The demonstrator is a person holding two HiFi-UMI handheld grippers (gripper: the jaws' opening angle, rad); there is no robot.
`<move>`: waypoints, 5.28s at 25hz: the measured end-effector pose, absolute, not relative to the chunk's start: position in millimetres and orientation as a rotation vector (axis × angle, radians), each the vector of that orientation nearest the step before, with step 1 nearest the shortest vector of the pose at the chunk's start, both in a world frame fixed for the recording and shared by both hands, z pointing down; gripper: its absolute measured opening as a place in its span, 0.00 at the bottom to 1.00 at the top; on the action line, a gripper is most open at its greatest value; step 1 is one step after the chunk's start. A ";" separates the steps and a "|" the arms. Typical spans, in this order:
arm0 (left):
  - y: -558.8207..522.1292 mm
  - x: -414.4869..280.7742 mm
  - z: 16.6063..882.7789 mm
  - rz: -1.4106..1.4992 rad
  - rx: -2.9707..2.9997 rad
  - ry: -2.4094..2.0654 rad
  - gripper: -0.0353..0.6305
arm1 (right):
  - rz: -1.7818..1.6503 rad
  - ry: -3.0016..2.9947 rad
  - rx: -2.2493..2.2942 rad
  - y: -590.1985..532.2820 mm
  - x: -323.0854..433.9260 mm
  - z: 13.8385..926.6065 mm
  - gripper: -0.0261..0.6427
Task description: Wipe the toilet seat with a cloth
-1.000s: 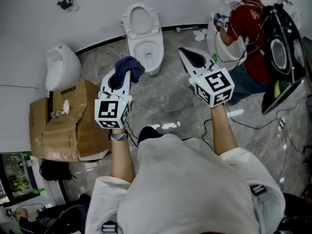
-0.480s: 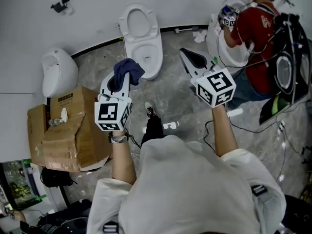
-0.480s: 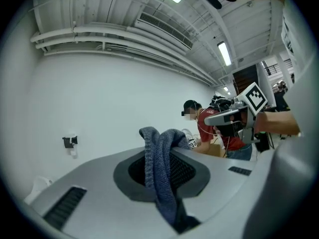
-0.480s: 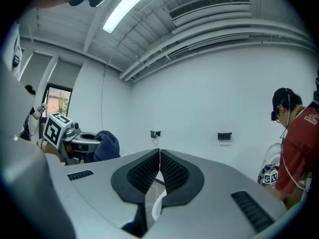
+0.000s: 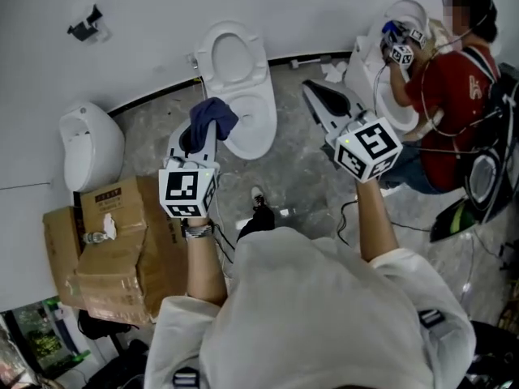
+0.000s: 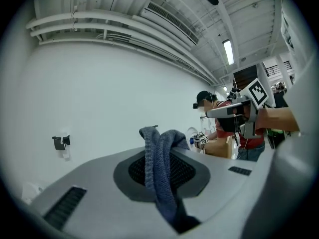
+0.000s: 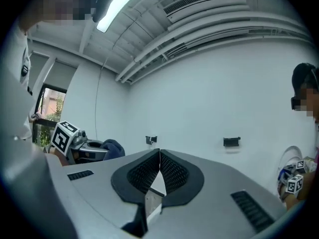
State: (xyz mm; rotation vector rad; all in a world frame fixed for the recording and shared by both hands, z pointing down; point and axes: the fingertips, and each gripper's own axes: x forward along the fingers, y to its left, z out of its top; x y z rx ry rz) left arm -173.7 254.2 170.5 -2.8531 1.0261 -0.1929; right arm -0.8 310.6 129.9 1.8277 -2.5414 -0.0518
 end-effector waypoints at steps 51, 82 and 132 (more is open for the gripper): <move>-247.6 -55.3 436.5 -0.451 -3.041 1.336 0.11 | 0.349 -2.340 1.779 -114.9 132.6 320.1 0.08; -308.4 14.0 472.2 -0.461 -3.050 1.485 0.11 | 0.559 -2.230 1.796 -128.4 187.1 395.4 0.08; -174.8 179.3 731.6 -1.211 -3.020 0.884 0.11 | 0.933 -2.045 1.923 -26.8 256.6 514.4 0.08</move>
